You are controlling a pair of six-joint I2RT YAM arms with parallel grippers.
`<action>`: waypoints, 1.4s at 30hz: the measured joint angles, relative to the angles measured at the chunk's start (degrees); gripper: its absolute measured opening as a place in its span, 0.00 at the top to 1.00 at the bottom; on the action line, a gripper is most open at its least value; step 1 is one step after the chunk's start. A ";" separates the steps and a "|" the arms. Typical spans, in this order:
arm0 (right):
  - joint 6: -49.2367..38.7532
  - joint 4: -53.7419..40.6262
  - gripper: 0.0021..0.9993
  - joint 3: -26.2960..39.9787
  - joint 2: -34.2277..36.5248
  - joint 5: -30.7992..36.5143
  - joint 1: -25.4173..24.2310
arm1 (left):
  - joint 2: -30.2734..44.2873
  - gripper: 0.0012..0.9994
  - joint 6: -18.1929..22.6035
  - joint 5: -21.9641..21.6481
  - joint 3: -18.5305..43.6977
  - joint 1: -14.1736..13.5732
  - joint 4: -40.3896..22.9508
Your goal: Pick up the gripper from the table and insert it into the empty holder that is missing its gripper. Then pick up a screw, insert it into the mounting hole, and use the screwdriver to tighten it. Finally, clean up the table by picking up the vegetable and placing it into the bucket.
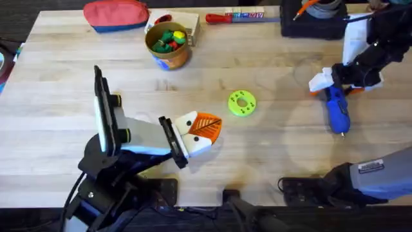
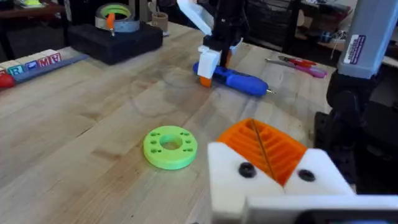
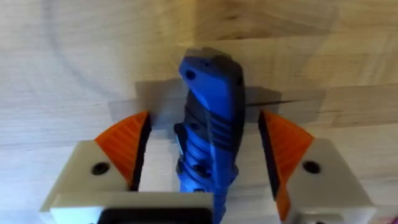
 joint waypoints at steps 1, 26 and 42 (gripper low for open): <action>-0.01 0.03 0.08 0.00 0.00 -0.11 -0.02 | 0.00 1.00 0.00 0.00 0.00 0.00 0.00; -0.81 -3.92 1.00 1.65 -2.72 -0.58 -0.17 | 0.00 1.00 0.00 -0.02 0.00 0.00 0.00; -0.25 -2.41 1.00 2.51 -41.15 -6.41 -0.17 | -0.02 1.00 0.00 -0.04 0.00 0.00 0.00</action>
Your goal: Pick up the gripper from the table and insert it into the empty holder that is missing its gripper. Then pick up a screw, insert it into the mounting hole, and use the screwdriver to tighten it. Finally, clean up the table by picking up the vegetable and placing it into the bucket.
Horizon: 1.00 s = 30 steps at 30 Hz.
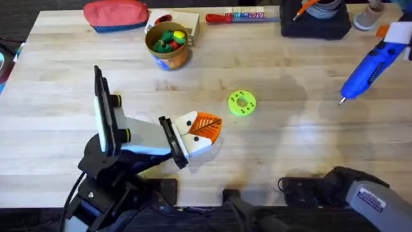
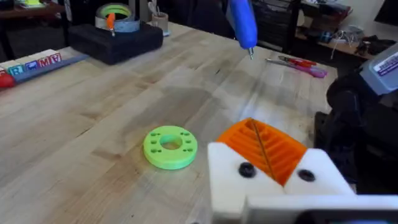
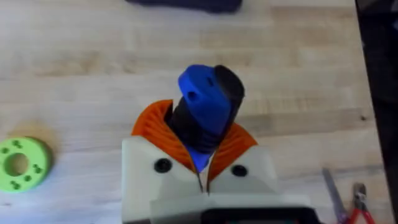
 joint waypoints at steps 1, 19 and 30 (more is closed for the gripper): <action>0.48 0.68 1.00 -0.77 -1.52 -1.25 0.00 | 0.02 1.00 0.00 0.00 0.00 0.00 0.00; 17.38 48.18 1.00 -26.15 -18.04 -28.30 32.13 | 0.02 1.00 0.00 -0.22 0.00 0.00 0.00; 18.03 66.65 1.00 -26.16 -10.59 -30.76 55.04 | 0.02 1.00 0.00 -0.22 0.00 0.00 0.00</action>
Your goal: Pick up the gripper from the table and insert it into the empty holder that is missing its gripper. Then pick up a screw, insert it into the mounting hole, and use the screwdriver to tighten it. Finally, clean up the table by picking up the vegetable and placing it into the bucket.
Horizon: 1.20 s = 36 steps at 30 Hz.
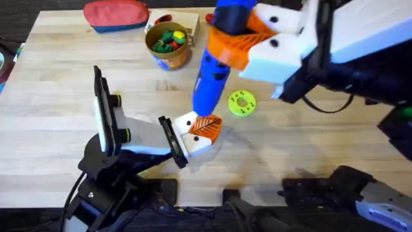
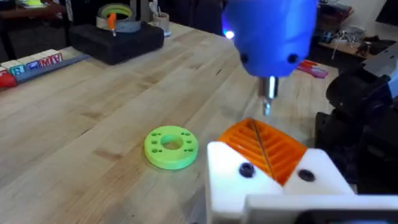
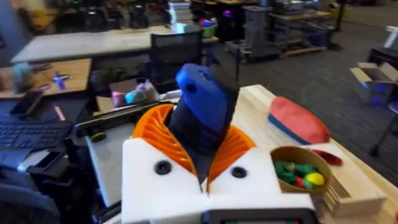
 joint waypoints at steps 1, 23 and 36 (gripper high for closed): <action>-0.34 0.64 1.00 0.00 0.53 -0.13 0.91 | 0.00 1.00 0.03 0.00 0.00 0.00 0.00; -2.72 8.38 1.00 0.00 6.82 -0.22 4.01 | 0.00 1.00 2.54 0.02 0.00 0.00 0.00; -2.05 8.47 1.00 0.00 7.22 -0.23 4.10 | 0.00 1.00 2.54 0.02 0.00 0.00 0.00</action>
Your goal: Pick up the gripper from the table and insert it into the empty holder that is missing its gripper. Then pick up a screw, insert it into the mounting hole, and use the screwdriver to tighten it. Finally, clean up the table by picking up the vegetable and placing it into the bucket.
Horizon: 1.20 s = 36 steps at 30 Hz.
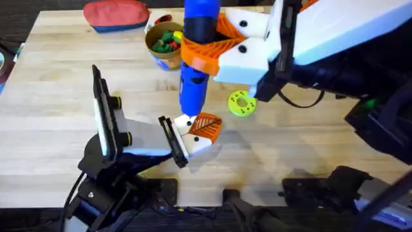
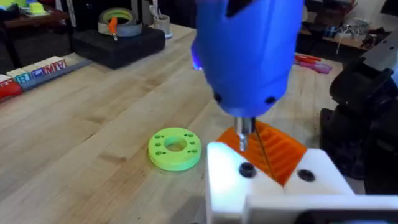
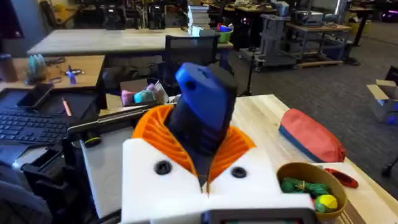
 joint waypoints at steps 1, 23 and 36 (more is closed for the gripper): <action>0.09 0.02 1.00 0.00 0.00 -0.01 0.00 | 0.00 1.00 0.00 0.00 0.00 0.00 0.00; 3.01 0.22 1.00 -0.02 1.51 -0.01 0.00 | 0.00 1.00 0.00 0.00 0.00 0.00 0.00; 4.72 0.10 1.00 -0.03 3.39 0.03 0.00 | 0.00 1.00 -0.01 0.00 0.00 0.00 -0.01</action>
